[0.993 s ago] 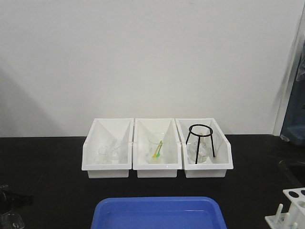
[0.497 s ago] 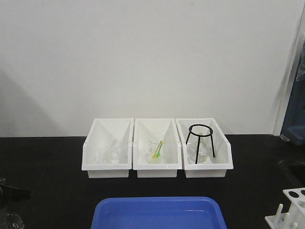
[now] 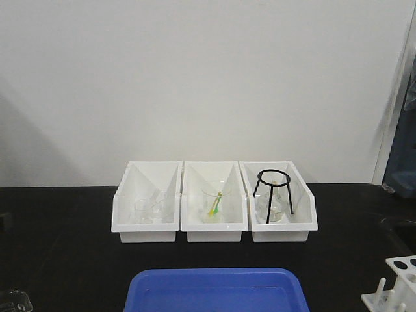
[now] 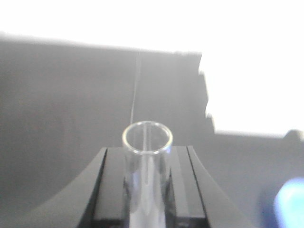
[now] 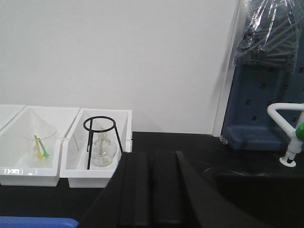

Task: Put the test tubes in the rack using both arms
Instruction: 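Close the left gripper on the test tube and lift it out, then carry the held test tube with the left gripper toward the right gripper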

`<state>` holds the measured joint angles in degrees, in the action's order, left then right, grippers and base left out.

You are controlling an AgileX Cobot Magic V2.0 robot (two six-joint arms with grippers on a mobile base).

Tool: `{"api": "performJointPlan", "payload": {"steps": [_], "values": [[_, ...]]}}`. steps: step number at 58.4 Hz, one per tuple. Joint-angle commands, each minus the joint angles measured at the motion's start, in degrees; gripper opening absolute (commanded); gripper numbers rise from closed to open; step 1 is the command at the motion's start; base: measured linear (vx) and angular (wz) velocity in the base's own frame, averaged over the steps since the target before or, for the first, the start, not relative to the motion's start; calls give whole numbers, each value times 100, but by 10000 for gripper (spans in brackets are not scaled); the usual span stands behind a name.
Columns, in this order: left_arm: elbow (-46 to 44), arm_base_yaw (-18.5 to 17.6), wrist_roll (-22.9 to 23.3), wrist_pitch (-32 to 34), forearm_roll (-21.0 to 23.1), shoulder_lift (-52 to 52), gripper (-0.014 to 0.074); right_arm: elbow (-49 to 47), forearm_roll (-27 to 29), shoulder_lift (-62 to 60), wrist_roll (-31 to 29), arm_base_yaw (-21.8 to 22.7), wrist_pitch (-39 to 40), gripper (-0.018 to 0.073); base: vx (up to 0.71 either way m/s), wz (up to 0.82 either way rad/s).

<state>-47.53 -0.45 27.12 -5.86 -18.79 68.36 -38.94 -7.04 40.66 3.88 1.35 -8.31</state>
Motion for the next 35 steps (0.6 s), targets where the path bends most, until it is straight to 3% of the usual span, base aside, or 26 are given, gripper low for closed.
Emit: {"api": "performJointPlan", "payload": {"steps": [1, 26, 35], "values": [[-186, -13, 6, 665, -8, -483, -20, -200, -32, 0, -40, -4, 456, -4, 0, 0], [-186, -37, 162, 1620, -8, -1472, -20, -200, -32, 0, -40, -4, 456, -4, 0, 0], [-181, -509, 173, 1833, -8, -1562, -20, -200, -32, 0, -40, -4, 456, -4, 0, 0]]}}
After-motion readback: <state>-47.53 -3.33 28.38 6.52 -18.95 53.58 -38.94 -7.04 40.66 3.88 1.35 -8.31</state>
